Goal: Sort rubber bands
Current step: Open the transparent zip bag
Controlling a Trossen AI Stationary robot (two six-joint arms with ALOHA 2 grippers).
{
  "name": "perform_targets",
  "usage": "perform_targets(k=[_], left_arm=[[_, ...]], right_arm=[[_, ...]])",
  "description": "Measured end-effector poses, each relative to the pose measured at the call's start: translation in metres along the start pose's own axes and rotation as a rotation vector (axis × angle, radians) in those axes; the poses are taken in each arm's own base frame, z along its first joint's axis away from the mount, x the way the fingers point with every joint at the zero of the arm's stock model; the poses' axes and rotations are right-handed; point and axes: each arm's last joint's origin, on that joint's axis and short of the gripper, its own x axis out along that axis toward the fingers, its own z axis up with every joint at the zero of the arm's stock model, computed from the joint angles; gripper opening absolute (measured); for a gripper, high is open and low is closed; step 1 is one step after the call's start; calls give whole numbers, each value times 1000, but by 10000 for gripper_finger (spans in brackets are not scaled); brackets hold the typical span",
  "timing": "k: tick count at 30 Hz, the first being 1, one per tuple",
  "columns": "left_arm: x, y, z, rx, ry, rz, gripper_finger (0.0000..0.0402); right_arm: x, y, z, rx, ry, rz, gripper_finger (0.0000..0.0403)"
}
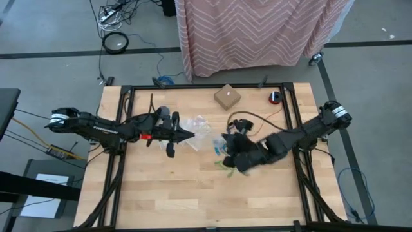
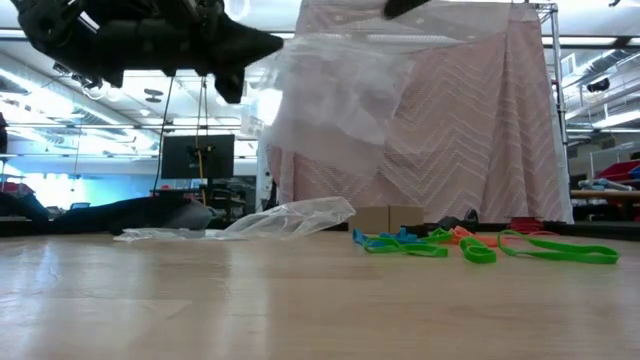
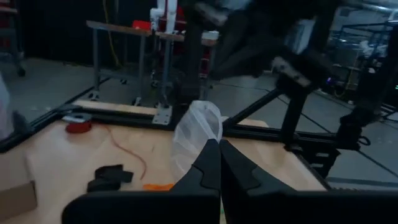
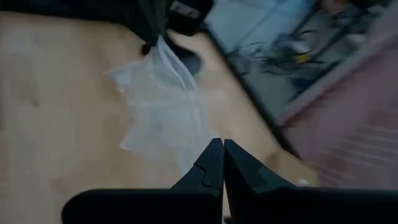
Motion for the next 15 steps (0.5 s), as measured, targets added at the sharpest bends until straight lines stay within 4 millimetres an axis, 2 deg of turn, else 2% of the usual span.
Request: perform_targets(k=[3,7,11,15], left_arm=[[0,-1,-1,2,13,-5,0],[0,-4,-2,5,16,-15,0],[0,-4,-1,20,8,-4,0],[0,-4,-2,25,11,-5,0]], right_arm=[[15,-7,10,-7,-30,5,0],[23,-14,21,-61,-84,12,0],[36,-19,22,-43,-57,116,0],[43,-21,19,-41,-26,122,0]])
